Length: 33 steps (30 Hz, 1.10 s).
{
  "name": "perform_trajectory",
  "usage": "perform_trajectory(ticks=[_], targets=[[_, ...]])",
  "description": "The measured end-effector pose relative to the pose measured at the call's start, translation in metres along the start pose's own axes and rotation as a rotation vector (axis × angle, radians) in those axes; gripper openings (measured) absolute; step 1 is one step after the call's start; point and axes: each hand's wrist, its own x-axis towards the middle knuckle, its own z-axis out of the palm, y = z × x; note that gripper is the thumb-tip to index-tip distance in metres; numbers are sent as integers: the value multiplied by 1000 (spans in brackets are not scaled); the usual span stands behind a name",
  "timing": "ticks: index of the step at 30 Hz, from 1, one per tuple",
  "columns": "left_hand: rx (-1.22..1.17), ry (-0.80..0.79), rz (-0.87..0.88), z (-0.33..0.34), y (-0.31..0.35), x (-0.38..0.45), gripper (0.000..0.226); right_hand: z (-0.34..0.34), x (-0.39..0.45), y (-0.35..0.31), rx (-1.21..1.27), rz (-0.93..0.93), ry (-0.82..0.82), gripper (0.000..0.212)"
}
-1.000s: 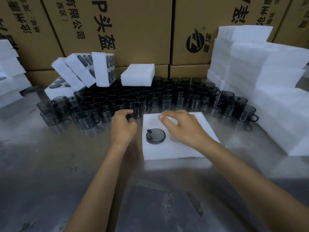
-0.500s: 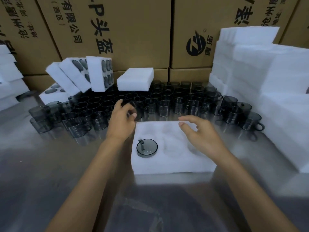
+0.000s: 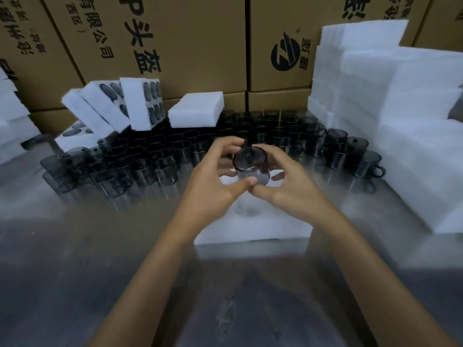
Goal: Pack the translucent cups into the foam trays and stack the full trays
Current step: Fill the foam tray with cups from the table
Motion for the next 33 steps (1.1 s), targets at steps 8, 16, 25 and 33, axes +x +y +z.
perform_trajectory(ticks=[8, 16, 25, 33], targets=[[39, -204, -182, -13, -17, -4, 65, -20, 12, 9, -161, 158, -372, 60], [-10, -231, -184, -12, -21, -10, 57, -20, -1, 13, -81, 72, -385, 52], [170, -200, -73, -5, -23, -14, 57, -28, -7, 11, -37, 90, -357, 47], [269, -233, -157, -11, -31, -14, 73, -23, -8, 16, -63, 104, -191, 31]])
